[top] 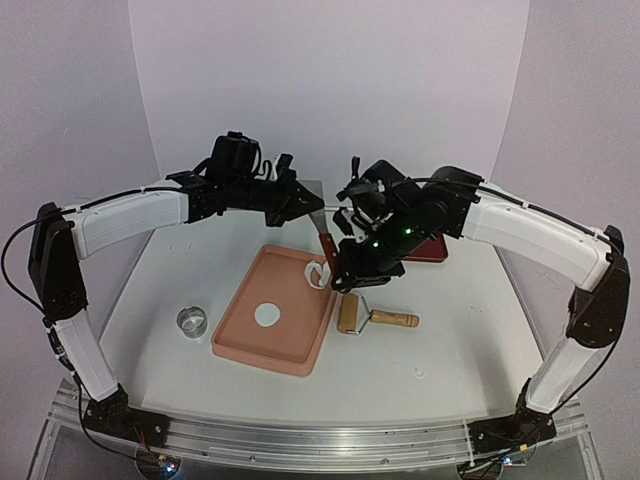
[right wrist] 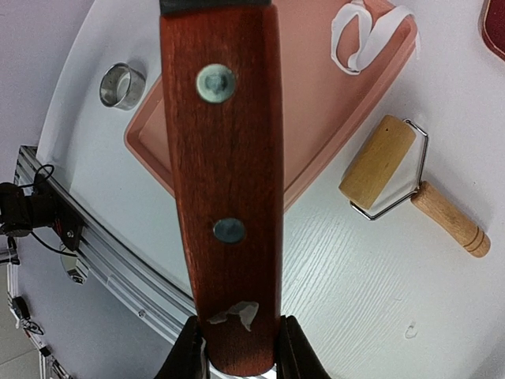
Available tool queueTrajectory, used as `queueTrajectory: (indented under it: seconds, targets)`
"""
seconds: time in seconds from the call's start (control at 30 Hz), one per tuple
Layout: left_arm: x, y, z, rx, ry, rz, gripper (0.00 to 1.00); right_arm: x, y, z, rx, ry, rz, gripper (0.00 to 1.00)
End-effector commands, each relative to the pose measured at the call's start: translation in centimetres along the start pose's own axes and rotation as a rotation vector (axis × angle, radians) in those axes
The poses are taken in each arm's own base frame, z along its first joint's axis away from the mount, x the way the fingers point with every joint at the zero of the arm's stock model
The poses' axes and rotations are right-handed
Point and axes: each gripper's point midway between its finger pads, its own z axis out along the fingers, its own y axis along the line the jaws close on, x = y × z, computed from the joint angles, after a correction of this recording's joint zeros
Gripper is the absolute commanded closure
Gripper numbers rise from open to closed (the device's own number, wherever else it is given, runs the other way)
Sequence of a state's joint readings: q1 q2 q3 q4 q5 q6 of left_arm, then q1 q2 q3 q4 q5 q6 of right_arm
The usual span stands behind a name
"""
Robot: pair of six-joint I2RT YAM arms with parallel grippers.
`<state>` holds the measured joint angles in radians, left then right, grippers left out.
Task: Roll out the dumpling wrappers from the dough
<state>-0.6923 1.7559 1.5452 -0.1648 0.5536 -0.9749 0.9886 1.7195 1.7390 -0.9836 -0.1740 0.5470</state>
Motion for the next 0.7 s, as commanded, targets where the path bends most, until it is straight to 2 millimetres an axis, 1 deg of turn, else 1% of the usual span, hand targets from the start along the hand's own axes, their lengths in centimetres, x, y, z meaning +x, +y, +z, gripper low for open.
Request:
queueTrajectory:
  seconds: [0.0,0.03,0.1,0.13,0.17,0.2,0.3,0.37,0.43,0.5,0.57,0.63,0.67]
  targets:
    - [-1.2,-3.8,-1.6,0.079,-0.054,0.038,1.00,-1.9,1.3,-2.0,-0.049,-0.099,0.002,0.98]
    - [-1.2,-4.0,-1.8,0.085,-0.060,0.034,1.00,-2.0,1.3,-2.2,-0.049,-0.105,0.008,0.87]
    - [-1.5,-4.6,-2.2,0.096,-0.078,0.034,1.00,-2.5,1.0,-2.6,-0.035,-0.130,0.037,0.50]
    - [-1.6,-4.9,-2.5,0.100,-0.088,0.036,1.00,-2.8,0.5,-3.1,-0.010,-0.160,0.059,0.32]
    - [-2.0,-5.5,-2.9,0.106,-0.104,0.043,1.00,-3.1,0.1,-3.6,0.003,-0.190,0.079,0.19]
    - [-2.3,-6.0,-3.2,0.106,-0.123,0.047,1.00,-3.4,-0.1,-4.1,0.003,-0.214,0.097,0.12]
    - [-3.7,-7.9,-4.7,0.117,-0.189,0.050,1.00,-4.0,0.2,-5.4,-0.043,-0.253,0.128,0.08]
    - [-4.7,-9.1,-5.6,0.127,-0.238,0.045,1.00,-4.7,0.4,-6.4,-0.083,-0.296,0.179,0.06]
    - [-5.5,-10.3,-6.7,0.144,-0.290,0.039,1.00,-5.9,1.2,-8.0,-0.209,-0.389,0.259,0.03]
    - [-6.3,-11.2,-7.9,0.161,-0.347,0.022,1.00,-6.7,1.3,-9.2,-0.353,-0.471,0.359,0.02]
    - [-6.9,-12.0,-9.1,0.193,-0.408,0.006,1.00,-8.5,1.3,-10.8,-0.508,-0.560,0.455,0.02]
    - [-7.5,-13.1,-10.5,0.244,-0.464,-0.009,1.00,-9.3,0.9,-11.5,-0.578,-0.592,0.500,0.02]
    - [-7.7,-13.6,-11.0,0.264,-0.483,-0.017,1.00,-9.5,1.1,-11.9,-0.599,-0.603,0.497,0.02]
